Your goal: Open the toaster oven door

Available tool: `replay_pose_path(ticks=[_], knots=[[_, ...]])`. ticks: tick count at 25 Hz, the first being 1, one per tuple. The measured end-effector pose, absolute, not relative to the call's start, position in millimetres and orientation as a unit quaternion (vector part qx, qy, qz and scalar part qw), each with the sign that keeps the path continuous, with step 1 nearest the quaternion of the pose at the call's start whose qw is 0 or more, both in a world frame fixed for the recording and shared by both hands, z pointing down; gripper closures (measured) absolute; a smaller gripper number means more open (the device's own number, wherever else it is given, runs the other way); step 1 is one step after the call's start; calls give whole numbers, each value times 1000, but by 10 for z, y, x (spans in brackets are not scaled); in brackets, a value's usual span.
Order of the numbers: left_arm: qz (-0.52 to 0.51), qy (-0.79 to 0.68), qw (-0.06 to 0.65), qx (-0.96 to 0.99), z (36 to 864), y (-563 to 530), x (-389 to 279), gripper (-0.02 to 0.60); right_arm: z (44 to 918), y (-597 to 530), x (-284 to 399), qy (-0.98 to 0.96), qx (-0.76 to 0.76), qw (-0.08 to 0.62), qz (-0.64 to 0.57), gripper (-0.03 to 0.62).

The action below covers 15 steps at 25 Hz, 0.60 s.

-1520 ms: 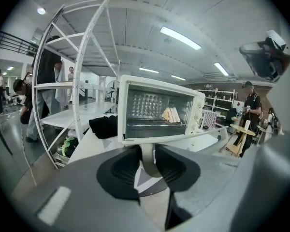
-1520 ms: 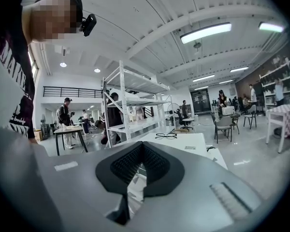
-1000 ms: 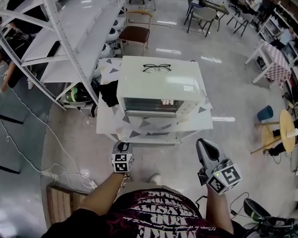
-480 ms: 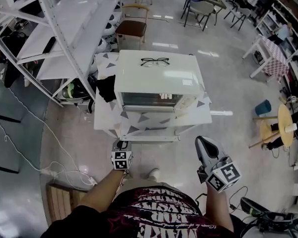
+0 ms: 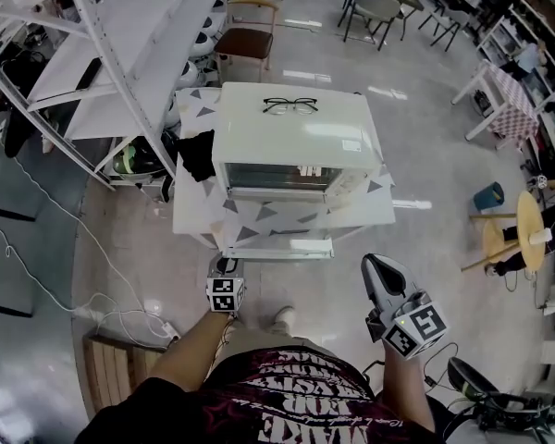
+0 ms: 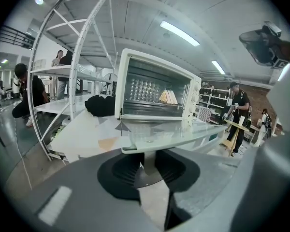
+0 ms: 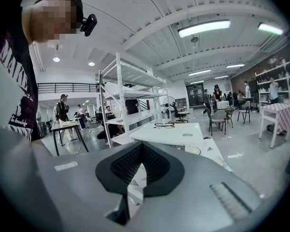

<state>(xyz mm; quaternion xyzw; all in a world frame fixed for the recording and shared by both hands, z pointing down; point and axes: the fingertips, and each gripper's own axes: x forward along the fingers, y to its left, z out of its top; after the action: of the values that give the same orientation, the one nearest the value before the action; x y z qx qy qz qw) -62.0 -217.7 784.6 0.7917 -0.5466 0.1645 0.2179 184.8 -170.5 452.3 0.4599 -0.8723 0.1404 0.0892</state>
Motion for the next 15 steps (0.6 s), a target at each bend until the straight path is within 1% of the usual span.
replay_pose_path(ticks=[6, 9, 10, 15], knots=[[158, -540, 204, 801, 7842, -2155, -619, 479, 4535, -1654, 1848, -873, 457, 93, 141, 568], [157, -547, 214, 794, 7905, -2074, -706, 414, 4525, -1621, 1827, -875, 454, 92, 140, 568], [162, -546, 217, 793, 7937, -2037, -723, 405, 4523, -1616, 1821, -876, 453, 92, 140, 568], [198, -533, 222, 792, 8011, -1793, -752, 405, 4517, -1611, 1742, -881, 444, 85, 138, 568]])
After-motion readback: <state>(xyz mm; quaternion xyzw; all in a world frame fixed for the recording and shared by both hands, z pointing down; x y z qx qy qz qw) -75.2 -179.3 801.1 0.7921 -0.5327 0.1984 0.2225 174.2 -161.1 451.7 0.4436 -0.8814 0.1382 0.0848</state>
